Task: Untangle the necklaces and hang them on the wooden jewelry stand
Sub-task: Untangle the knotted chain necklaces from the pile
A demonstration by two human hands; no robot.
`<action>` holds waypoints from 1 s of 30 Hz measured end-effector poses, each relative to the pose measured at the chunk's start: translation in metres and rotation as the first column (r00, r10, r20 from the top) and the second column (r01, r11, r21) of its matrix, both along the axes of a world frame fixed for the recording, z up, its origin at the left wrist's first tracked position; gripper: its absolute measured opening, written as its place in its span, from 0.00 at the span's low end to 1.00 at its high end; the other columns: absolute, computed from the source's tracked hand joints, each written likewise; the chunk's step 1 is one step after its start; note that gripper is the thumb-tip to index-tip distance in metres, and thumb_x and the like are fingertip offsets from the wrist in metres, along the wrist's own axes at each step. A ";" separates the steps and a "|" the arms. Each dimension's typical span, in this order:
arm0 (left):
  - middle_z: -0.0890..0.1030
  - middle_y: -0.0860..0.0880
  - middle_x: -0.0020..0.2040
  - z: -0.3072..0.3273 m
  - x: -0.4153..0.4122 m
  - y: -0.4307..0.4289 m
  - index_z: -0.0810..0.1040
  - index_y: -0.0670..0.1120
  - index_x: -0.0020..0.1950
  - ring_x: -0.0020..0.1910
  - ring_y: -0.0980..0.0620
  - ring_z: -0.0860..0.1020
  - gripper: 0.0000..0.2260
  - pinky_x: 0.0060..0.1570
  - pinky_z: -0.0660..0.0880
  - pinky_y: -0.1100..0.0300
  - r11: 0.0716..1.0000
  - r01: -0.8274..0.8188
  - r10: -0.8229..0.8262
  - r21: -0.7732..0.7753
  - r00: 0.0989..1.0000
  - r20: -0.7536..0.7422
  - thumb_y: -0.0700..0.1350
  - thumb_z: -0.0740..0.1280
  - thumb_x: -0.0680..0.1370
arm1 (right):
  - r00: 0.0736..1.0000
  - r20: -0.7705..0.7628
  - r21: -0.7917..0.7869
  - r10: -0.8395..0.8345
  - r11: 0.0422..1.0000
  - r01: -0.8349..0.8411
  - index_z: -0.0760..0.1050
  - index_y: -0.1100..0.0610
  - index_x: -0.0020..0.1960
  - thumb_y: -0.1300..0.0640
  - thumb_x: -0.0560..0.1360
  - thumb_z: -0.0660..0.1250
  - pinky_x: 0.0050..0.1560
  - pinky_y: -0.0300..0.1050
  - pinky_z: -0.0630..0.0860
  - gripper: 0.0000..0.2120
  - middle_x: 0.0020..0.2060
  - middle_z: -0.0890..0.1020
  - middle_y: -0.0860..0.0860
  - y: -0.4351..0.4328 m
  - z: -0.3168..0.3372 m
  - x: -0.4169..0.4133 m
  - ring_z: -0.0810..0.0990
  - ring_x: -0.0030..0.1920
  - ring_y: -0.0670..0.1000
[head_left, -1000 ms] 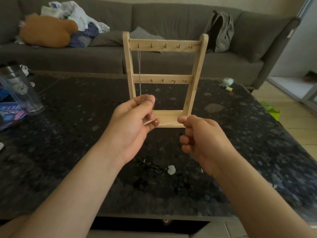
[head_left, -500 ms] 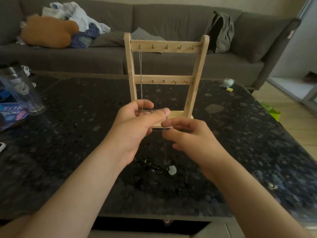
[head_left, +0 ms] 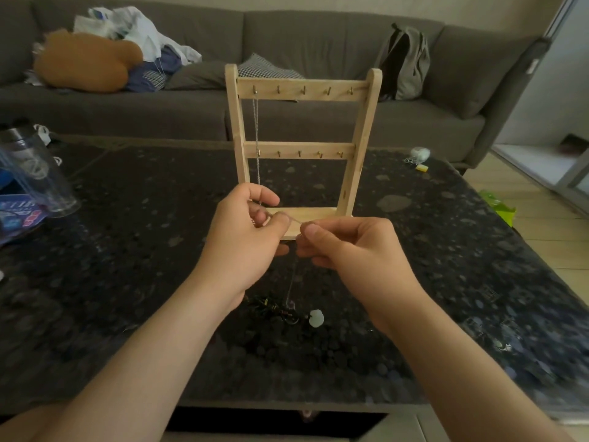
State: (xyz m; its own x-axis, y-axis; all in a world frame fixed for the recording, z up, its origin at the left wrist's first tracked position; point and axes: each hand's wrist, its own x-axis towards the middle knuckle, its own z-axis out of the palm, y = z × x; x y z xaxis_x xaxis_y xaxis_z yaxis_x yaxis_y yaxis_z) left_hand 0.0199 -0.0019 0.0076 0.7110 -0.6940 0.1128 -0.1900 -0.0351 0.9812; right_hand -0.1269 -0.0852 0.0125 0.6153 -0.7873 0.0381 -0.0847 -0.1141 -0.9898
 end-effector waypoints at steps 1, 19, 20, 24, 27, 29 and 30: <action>0.79 0.47 0.44 0.001 -0.002 0.000 0.80 0.51 0.57 0.40 0.58 0.83 0.07 0.43 0.87 0.56 1.000 -0.001 0.001 -0.021 1.000 0.003 0.42 0.75 0.82 | 1.000 -0.003 -0.007 -0.004 1.000 0.004 0.88 0.56 0.50 0.58 0.83 0.71 0.58 0.55 0.86 0.07 0.42 0.90 0.51 0.000 -0.001 0.000 0.90 0.47 0.49; 0.75 0.52 0.41 0.004 -0.004 -0.001 0.82 0.54 0.56 0.43 0.54 0.79 0.14 0.46 0.81 0.60 0.981 -0.081 0.085 -0.174 0.996 0.013 0.47 0.82 0.75 | 0.961 -0.253 -0.633 -0.108 0.770 -0.080 0.80 0.55 0.36 0.54 0.85 0.66 0.40 0.54 0.79 0.19 0.29 0.81 0.49 0.000 -0.012 0.003 0.80 0.31 0.50; 0.76 0.52 0.42 0.004 -0.004 -0.001 0.82 0.54 0.56 0.44 0.54 0.79 0.14 0.48 0.82 0.59 0.982 -0.087 0.093 -0.167 0.995 0.024 0.48 0.82 0.75 | 0.962 -0.253 -0.631 -0.100 0.771 -0.086 0.81 0.54 0.37 0.54 0.85 0.66 0.41 0.54 0.80 0.18 0.29 0.82 0.49 0.000 -0.011 0.003 0.81 0.32 0.50; 0.78 0.50 0.44 0.004 -0.002 -0.002 0.82 0.53 0.56 0.45 0.54 0.80 0.13 0.46 0.81 0.64 0.986 -0.097 0.098 -0.135 0.995 -0.001 0.49 0.82 0.75 | 0.982 -0.178 -0.563 -0.065 0.825 -0.047 0.84 0.56 0.38 0.56 0.84 0.67 0.43 0.54 0.84 0.17 0.31 0.85 0.50 -0.001 -0.010 0.004 0.85 0.34 0.49; 0.81 0.43 0.48 0.002 -0.001 -0.004 0.83 0.53 0.56 0.49 0.48 0.84 0.14 0.48 0.82 0.61 0.991 -0.081 0.071 -0.108 0.993 -0.096 0.49 0.82 0.74 | 0.987 -0.158 -0.535 -0.017 0.842 -0.071 0.84 0.57 0.38 0.58 0.84 0.67 0.44 0.55 0.84 0.17 0.32 0.86 0.50 0.000 -0.008 0.003 0.86 0.35 0.49; 0.84 0.40 0.50 0.004 -0.002 -0.005 0.84 0.52 0.56 0.49 0.47 0.85 0.14 0.50 0.80 0.55 0.994 -0.041 0.022 -0.100 0.982 -0.187 0.49 0.83 0.74 | 0.987 -0.154 -0.509 0.055 0.851 -0.127 0.85 0.57 0.40 0.58 0.85 0.67 0.44 0.54 0.85 0.16 0.34 0.86 0.49 0.000 -0.006 0.001 0.87 0.36 0.48; 0.85 0.42 0.48 0.004 -0.002 -0.005 0.84 0.51 0.57 0.47 0.51 0.84 0.15 0.49 0.77 0.55 0.996 -0.017 -0.004 -0.091 0.974 -0.225 0.49 0.82 0.74 | 0.984 -0.156 -0.505 0.086 0.849 -0.154 0.85 0.56 0.41 0.58 0.85 0.66 0.44 0.52 0.85 0.16 0.34 0.87 0.49 0.000 -0.004 0.001 0.87 0.37 0.47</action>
